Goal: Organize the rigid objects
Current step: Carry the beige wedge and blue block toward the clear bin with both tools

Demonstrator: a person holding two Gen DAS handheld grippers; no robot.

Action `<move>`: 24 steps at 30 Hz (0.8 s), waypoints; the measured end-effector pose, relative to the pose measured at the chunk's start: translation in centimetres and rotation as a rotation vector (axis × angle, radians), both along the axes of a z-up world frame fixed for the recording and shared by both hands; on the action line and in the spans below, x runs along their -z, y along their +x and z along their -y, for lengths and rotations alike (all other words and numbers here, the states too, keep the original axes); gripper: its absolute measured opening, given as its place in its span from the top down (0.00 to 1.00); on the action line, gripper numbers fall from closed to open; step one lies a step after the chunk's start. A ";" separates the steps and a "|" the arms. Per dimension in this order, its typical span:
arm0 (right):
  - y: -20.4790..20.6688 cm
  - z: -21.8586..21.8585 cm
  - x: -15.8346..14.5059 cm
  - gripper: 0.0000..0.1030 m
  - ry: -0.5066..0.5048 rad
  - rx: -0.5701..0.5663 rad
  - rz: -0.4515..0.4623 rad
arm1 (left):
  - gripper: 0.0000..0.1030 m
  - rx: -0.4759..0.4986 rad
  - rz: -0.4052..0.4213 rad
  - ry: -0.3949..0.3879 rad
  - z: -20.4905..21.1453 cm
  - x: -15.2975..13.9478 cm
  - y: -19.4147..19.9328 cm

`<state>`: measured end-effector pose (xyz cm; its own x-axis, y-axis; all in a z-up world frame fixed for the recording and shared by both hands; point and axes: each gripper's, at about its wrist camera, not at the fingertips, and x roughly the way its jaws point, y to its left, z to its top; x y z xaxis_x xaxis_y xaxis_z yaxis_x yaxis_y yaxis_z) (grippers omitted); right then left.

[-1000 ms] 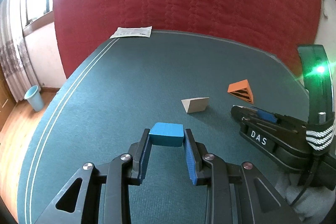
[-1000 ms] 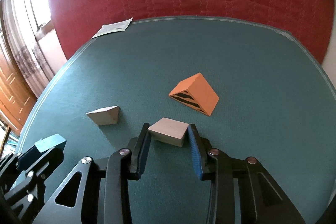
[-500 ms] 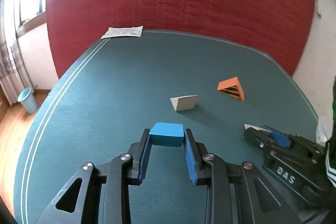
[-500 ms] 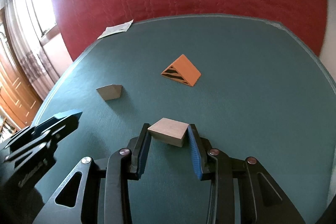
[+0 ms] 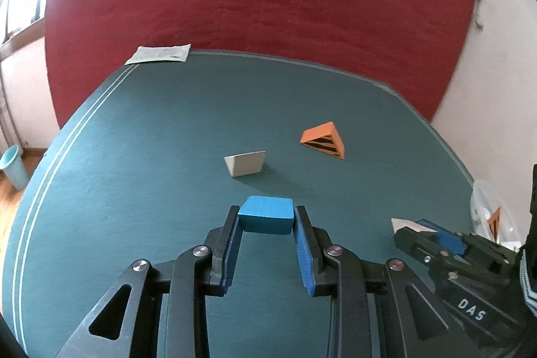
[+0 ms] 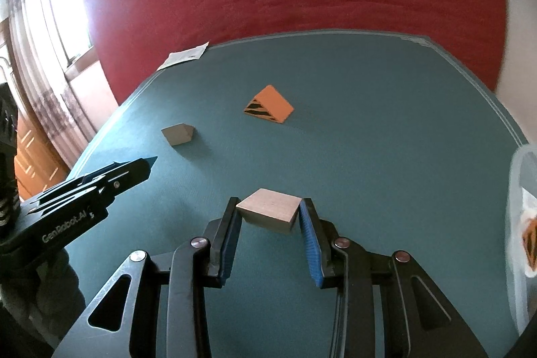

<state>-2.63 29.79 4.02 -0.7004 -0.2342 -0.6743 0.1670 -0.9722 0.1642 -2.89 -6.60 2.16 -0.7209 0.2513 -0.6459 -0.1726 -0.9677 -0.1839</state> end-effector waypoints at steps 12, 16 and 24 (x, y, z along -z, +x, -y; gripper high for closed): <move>2.3 -4.3 0.0 0.65 -0.009 0.076 0.003 | 0.69 0.026 -0.005 -0.058 -1.1 0.5 0.1; 3.3 -6.2 0.0 0.65 -0.010 0.115 0.002 | 0.69 0.011 -0.017 -0.087 -1.2 0.6 0.2; 5.7 -9.5 -1.1 0.65 -0.020 0.177 -0.025 | 0.69 -0.006 -0.045 -0.142 -2.0 0.9 0.4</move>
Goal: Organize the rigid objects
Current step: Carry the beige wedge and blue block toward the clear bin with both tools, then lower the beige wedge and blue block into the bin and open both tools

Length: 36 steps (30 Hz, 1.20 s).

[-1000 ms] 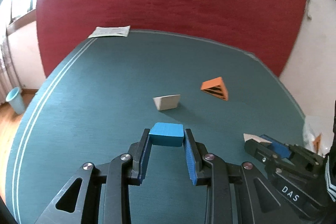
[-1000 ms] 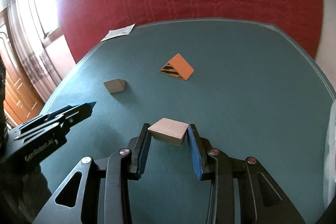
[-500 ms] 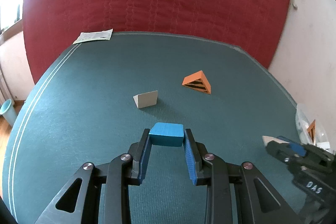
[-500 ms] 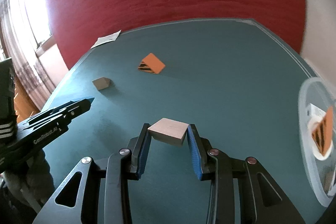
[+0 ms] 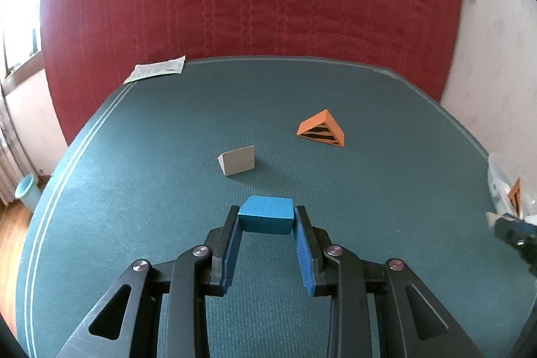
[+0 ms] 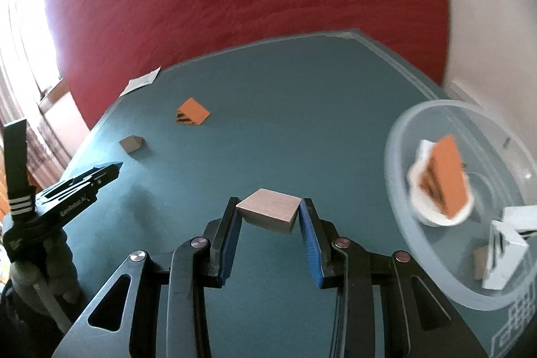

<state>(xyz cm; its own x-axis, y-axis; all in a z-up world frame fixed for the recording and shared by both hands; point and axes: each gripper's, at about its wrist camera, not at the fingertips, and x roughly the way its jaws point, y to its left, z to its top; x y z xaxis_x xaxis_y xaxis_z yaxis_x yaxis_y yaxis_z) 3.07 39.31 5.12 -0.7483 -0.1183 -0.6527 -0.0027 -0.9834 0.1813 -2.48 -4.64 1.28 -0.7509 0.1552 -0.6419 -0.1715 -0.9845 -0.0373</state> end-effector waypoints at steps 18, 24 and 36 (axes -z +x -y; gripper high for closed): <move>3.8 -8.8 -0.5 0.65 0.023 0.206 -0.022 | 0.69 -0.011 -0.004 -0.029 -0.6 0.2 1.7; 3.7 -10.4 -0.1 0.64 0.014 0.241 -0.029 | 0.69 -0.007 0.016 -0.028 -1.3 0.2 2.9; 5.4 -13.4 -0.5 0.63 0.045 0.268 -0.068 | 0.69 0.098 0.032 -0.033 -5.9 -0.3 5.9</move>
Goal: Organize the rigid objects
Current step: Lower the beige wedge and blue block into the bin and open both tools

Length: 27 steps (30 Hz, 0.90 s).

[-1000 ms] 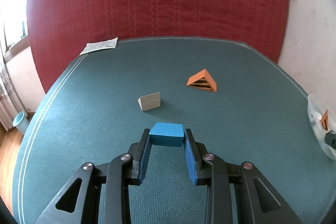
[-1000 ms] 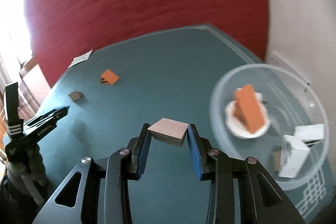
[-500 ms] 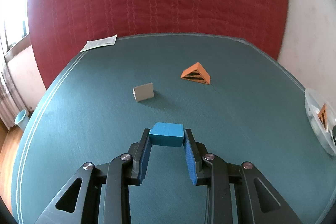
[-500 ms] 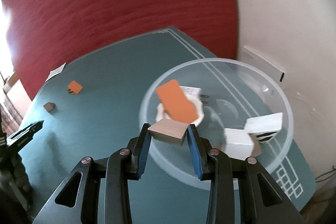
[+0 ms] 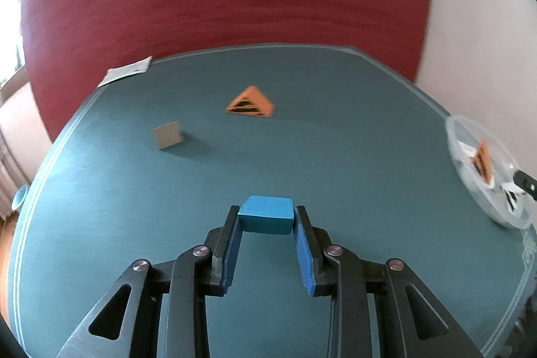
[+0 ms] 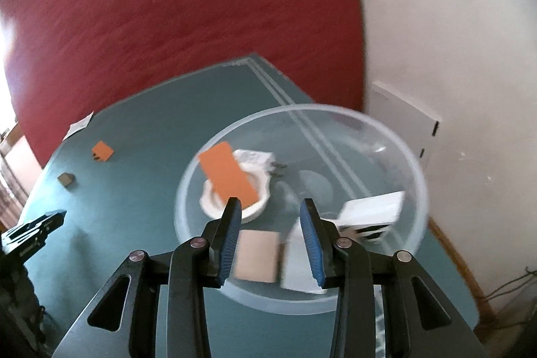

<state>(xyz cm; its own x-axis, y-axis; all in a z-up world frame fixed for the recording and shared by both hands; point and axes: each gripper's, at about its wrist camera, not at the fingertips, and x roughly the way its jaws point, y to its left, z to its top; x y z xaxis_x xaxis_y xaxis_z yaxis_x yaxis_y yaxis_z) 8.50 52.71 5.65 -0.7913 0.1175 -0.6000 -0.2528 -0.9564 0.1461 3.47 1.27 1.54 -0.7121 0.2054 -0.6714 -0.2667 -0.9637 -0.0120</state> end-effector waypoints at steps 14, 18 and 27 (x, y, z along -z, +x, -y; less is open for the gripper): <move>2.0 -3.2 -0.4 0.63 0.034 0.070 -0.057 | 0.69 0.235 -0.022 -0.001 -8.9 -2.5 4.3; 2.0 -3.5 -0.4 0.63 0.019 0.061 -0.062 | 0.69 0.298 -0.032 0.008 -11.0 -3.3 5.1; 2.4 -3.8 -0.6 0.63 -0.003 0.050 -0.079 | 0.69 0.400 -0.007 0.005 -14.9 -3.4 4.9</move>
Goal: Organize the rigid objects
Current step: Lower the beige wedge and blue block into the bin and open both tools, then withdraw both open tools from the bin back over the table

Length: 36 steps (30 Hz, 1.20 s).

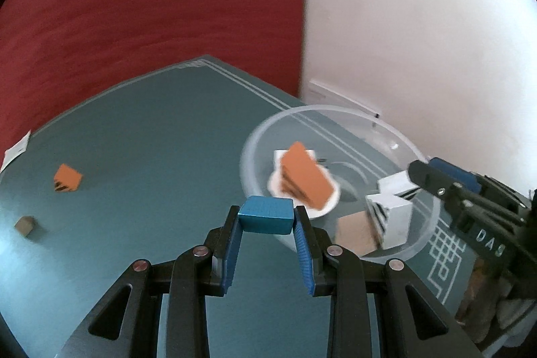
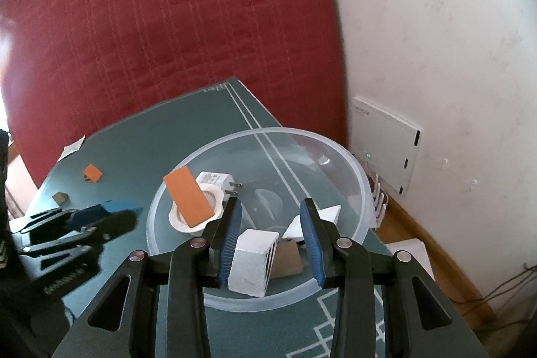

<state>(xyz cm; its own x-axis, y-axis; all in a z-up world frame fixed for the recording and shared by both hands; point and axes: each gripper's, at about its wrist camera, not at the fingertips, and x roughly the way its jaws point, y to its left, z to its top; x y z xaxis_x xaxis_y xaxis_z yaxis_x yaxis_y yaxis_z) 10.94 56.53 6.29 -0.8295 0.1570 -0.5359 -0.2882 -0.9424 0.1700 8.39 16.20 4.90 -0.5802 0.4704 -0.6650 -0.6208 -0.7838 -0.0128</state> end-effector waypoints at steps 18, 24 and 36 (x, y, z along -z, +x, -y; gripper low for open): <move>0.1 -0.4 0.2 0.63 -0.009 -0.003 0.010 | 0.25 -0.020 -0.004 0.000 1.4 1.1 -0.3; 0.2 -0.4 0.3 0.63 -0.008 -0.004 0.018 | 0.13 -0.059 -0.011 -0.008 2.2 1.4 -0.4; 0.2 -0.1 0.6 0.53 -0.007 -0.001 0.023 | 0.01 -0.147 -0.021 -0.028 2.5 2.2 -2.5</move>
